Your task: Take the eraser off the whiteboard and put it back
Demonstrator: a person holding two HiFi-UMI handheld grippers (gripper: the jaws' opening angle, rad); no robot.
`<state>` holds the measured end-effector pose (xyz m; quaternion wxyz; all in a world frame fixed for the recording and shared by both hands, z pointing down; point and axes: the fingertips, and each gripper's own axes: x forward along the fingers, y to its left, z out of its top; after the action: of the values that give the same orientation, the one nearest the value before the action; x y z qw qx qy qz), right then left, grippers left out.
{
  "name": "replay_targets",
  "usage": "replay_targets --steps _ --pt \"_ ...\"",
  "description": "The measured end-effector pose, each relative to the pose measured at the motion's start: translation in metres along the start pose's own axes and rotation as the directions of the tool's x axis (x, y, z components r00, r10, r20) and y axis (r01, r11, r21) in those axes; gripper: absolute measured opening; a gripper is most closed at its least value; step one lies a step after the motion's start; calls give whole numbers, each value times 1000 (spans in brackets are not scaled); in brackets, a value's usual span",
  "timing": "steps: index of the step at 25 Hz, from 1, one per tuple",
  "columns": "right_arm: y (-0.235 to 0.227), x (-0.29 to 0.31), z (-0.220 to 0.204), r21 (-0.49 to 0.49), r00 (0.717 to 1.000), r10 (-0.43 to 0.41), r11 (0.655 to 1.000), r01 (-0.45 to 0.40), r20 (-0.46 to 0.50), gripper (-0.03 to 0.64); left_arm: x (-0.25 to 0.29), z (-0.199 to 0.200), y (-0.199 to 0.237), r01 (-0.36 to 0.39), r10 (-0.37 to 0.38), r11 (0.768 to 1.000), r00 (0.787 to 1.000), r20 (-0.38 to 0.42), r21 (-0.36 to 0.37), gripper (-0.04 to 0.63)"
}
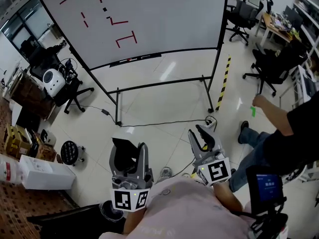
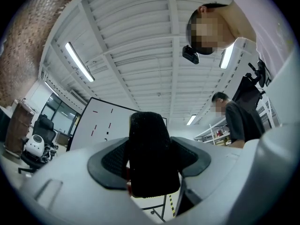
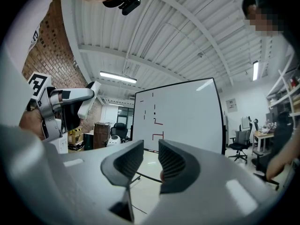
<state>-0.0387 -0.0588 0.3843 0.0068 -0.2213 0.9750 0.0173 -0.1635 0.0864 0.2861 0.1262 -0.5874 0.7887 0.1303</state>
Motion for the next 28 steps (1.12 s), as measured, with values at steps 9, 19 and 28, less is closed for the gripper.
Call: replay_targets --steps 9,19,28 --pt "-37 13 -15 -11 999 -25 1000 24 -30 97 97 9 18 35 -40 996 997 59 83 278" --pt "-153 137 -38 -66 976 -214 975 212 -38 97 388 -39 139 51 -56 978 998 19 201 278" --pt "-244 316 -40 -103 923 -347 937 334 -166 96 685 -116 245 5 14 936 999 -52 351 278"
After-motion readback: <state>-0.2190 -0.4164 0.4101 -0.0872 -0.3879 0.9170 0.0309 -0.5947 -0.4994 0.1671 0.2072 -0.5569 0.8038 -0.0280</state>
